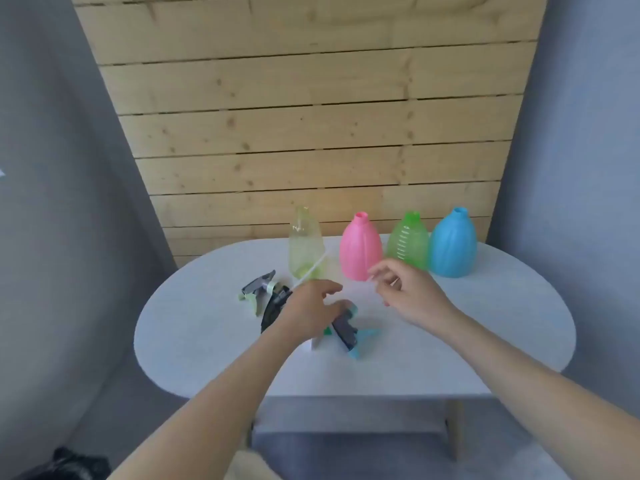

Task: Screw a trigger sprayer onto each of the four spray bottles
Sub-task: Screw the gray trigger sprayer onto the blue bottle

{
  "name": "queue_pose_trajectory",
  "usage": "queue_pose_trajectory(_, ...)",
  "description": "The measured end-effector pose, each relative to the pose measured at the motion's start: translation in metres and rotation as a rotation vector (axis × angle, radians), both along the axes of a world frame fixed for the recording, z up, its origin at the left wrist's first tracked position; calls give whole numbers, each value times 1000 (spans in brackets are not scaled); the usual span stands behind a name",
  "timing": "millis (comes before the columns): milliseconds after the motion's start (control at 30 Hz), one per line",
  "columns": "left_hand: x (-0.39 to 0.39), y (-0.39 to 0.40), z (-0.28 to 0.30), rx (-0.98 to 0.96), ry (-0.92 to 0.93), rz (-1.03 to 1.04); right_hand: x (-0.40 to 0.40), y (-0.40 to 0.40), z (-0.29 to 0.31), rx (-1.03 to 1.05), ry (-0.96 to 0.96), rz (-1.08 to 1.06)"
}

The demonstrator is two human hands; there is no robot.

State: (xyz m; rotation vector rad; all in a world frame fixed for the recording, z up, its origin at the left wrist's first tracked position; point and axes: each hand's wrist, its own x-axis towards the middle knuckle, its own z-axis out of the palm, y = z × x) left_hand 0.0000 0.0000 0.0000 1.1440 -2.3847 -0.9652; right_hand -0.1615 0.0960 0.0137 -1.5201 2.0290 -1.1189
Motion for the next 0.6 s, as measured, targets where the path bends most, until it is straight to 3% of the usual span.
queue_pose_trajectory(133,-17,-14,-19,-111,-255,-47,-18,-10,-16,61,25,-20)
queue_pose_trajectory(200,-23,-18,-24,-102,-265,-47,-23,-17,-21,71,38,-12)
queue_pose_trajectory(433,-24,-29,-25,87,-118,-3,-36,-23,-22,62,23,-4)
queue_pose_trajectory(600,-30,-28,-11,102,37,21,-51,-11,-10,-45,24,-110)
